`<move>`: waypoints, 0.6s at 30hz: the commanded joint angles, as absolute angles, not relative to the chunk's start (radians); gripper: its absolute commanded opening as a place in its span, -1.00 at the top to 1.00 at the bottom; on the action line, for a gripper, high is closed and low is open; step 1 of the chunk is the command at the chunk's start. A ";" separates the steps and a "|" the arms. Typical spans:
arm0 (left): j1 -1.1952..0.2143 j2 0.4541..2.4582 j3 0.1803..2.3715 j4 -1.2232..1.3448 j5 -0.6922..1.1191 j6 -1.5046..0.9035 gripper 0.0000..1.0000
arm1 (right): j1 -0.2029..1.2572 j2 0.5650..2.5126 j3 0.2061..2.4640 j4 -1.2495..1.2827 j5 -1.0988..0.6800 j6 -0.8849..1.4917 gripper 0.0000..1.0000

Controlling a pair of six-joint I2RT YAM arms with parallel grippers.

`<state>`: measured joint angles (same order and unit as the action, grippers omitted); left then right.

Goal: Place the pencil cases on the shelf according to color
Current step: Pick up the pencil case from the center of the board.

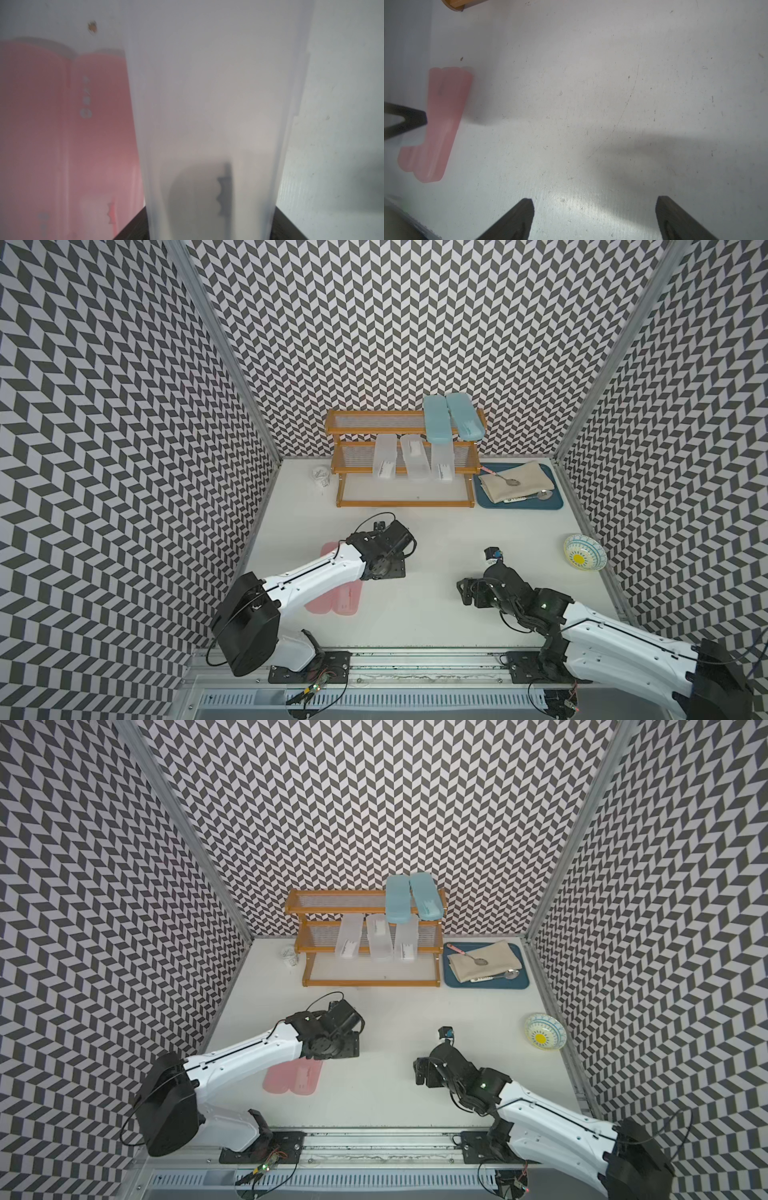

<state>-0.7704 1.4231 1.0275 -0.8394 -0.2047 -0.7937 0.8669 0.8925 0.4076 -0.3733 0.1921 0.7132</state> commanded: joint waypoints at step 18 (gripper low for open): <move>-0.366 1.577 1.384 -0.777 -0.160 -0.336 -0.24 | 0.862 1.041 0.504 -0.258 0.147 0.671 -0.91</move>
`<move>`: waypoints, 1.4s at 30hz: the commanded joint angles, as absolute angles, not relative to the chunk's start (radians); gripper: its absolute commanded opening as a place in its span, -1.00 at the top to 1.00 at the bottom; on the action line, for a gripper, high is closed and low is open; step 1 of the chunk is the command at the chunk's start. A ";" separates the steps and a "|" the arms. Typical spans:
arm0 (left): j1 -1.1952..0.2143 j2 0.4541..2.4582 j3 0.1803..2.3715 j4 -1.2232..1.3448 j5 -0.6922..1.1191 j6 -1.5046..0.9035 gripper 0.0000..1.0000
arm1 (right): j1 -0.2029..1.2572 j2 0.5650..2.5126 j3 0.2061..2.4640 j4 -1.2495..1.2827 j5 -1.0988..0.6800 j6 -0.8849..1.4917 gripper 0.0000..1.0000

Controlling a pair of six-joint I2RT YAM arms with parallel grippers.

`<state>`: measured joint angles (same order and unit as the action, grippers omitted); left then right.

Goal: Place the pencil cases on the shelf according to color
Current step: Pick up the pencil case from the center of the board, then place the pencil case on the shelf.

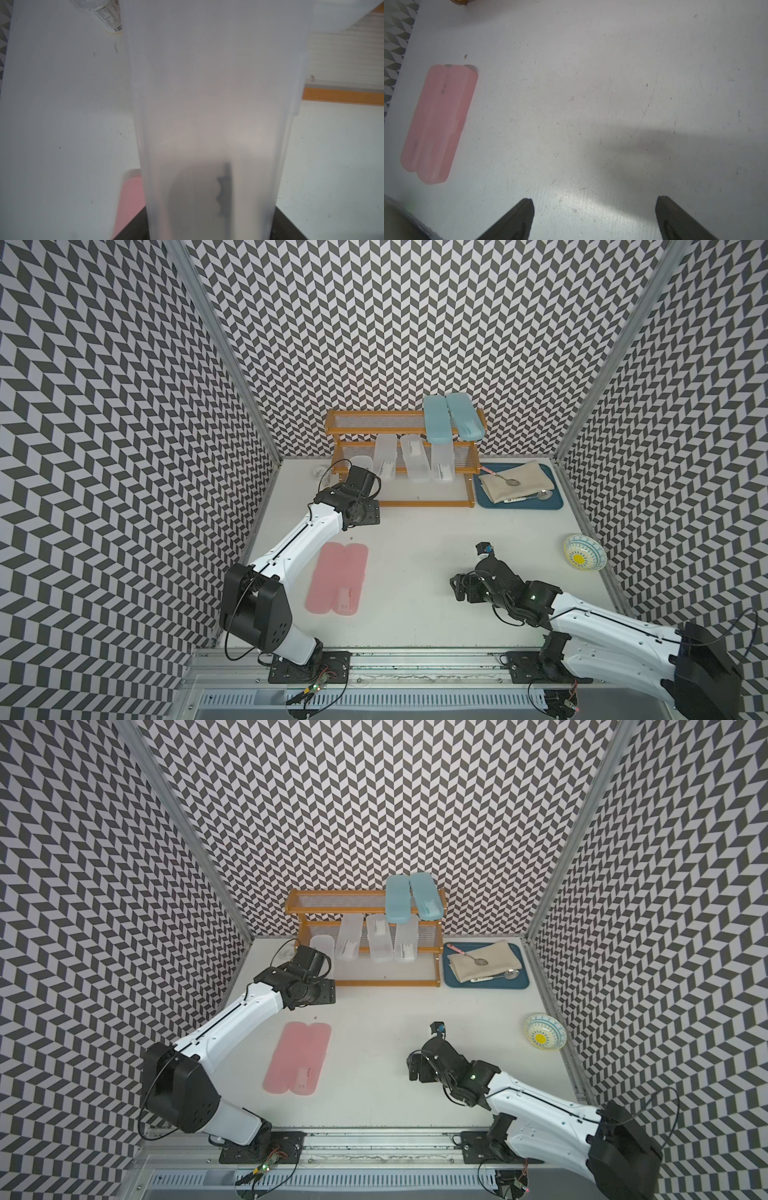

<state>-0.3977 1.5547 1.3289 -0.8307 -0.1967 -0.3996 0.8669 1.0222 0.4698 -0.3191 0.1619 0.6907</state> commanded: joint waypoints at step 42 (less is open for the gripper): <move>-0.193 2.005 1.893 -0.827 -0.064 -0.153 -0.34 | 0.862 1.290 0.639 -0.201 0.072 0.621 -0.87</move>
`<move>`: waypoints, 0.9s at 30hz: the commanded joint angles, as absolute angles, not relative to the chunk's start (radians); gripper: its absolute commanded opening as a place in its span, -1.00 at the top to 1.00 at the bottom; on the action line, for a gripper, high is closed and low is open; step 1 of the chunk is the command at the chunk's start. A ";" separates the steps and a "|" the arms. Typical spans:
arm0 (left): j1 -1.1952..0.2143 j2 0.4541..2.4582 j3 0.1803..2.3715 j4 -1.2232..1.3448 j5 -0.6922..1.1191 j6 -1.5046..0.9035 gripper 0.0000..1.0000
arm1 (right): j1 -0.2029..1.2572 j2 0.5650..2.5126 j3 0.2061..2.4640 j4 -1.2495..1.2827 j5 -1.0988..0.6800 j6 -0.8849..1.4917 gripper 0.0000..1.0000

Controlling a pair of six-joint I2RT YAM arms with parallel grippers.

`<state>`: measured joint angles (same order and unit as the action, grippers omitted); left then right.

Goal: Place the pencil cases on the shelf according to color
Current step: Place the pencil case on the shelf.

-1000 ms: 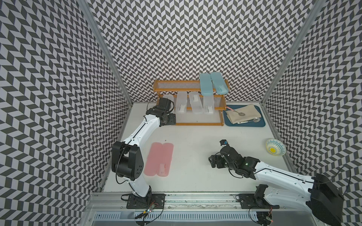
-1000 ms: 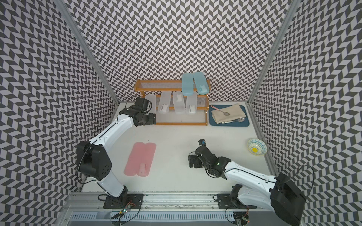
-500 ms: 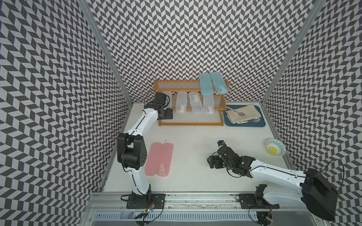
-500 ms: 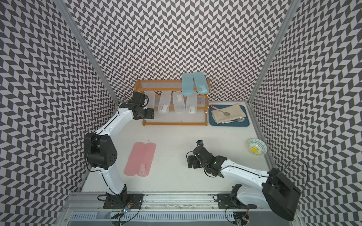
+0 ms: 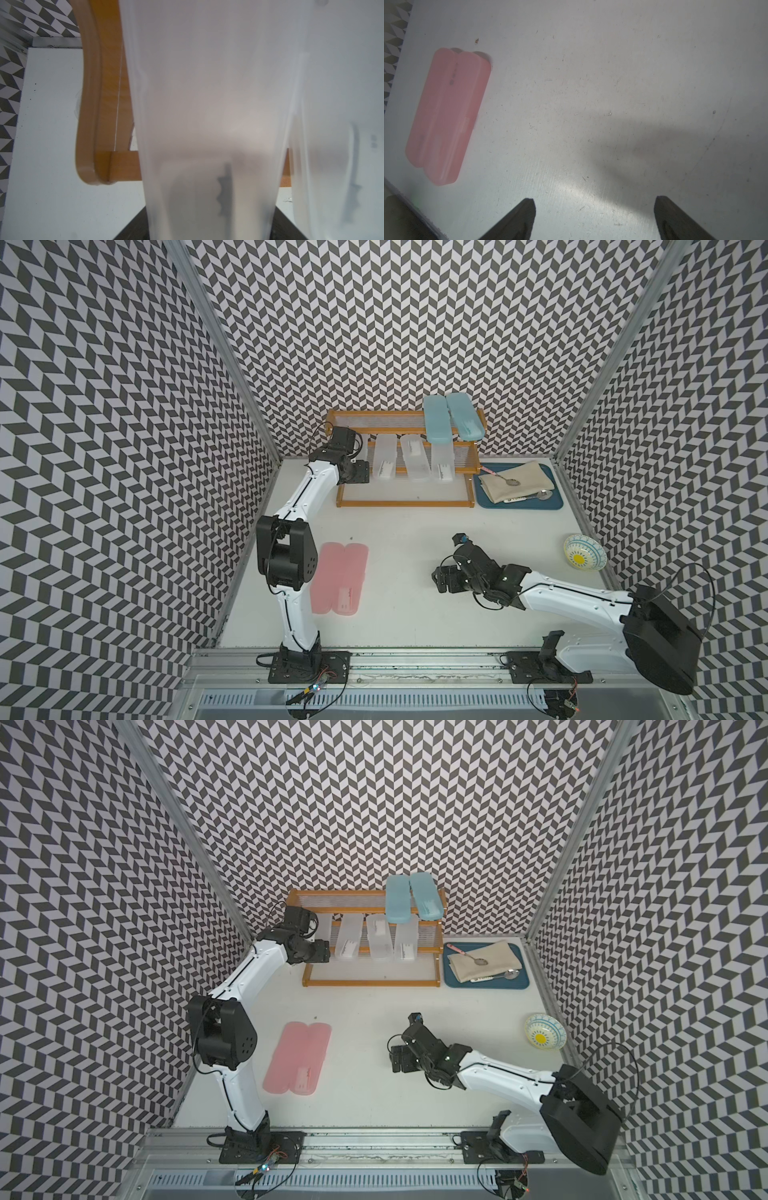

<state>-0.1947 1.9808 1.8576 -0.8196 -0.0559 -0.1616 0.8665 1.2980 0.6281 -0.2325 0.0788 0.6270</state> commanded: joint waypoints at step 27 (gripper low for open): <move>-0.194 2.032 1.979 -0.851 -0.057 -0.149 -0.99 | 0.862 1.260 0.613 -0.210 0.072 0.644 -0.87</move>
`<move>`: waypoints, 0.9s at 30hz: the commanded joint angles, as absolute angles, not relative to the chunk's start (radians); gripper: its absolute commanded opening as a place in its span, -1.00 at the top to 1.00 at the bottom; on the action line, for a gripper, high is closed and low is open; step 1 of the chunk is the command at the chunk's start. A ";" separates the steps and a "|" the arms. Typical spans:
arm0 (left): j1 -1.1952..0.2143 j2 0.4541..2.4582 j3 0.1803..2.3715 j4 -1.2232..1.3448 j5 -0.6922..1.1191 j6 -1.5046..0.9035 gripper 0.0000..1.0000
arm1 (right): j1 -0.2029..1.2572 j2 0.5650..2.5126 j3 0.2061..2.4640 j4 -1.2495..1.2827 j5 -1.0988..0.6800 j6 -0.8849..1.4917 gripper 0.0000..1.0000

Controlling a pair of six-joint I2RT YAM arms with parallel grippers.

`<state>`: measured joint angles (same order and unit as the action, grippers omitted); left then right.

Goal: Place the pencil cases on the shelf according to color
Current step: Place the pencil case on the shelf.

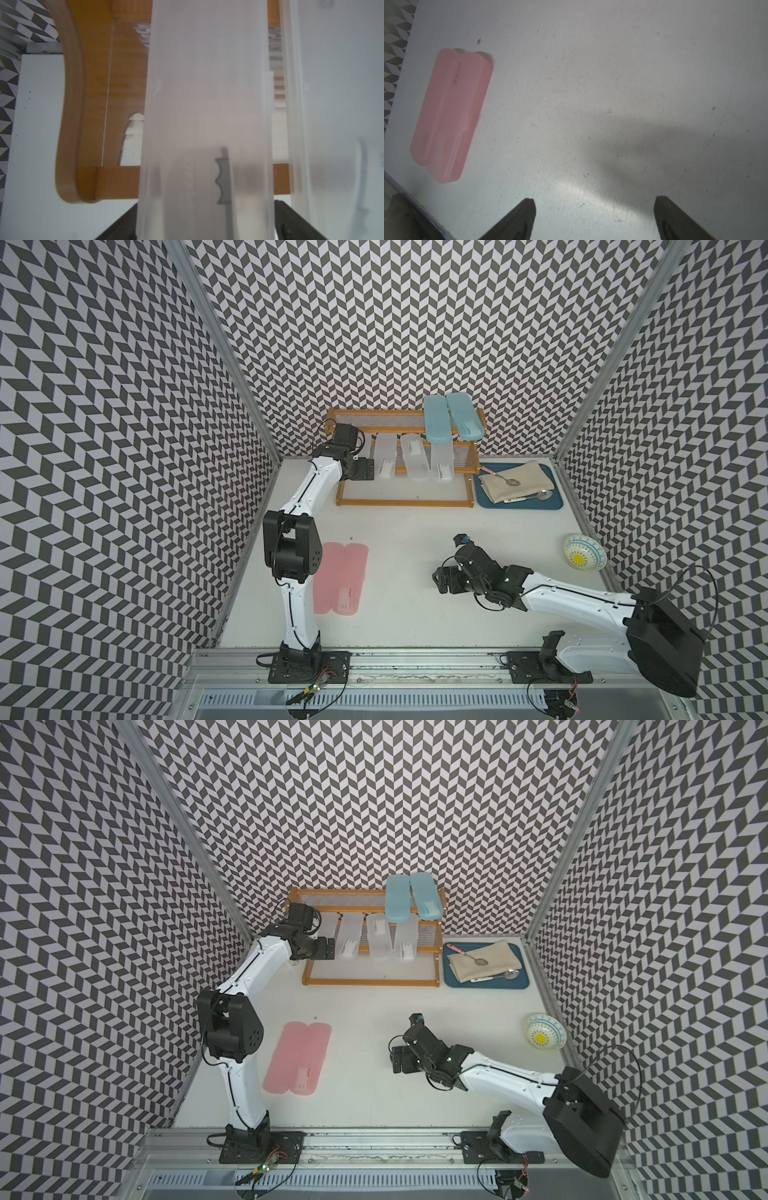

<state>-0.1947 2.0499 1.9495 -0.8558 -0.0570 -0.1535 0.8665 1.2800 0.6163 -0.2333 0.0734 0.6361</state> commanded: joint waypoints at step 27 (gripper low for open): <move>-0.273 1.404 1.367 -0.688 -0.135 -0.386 -0.99 | 0.902 1.106 0.650 -0.276 0.076 0.763 -0.87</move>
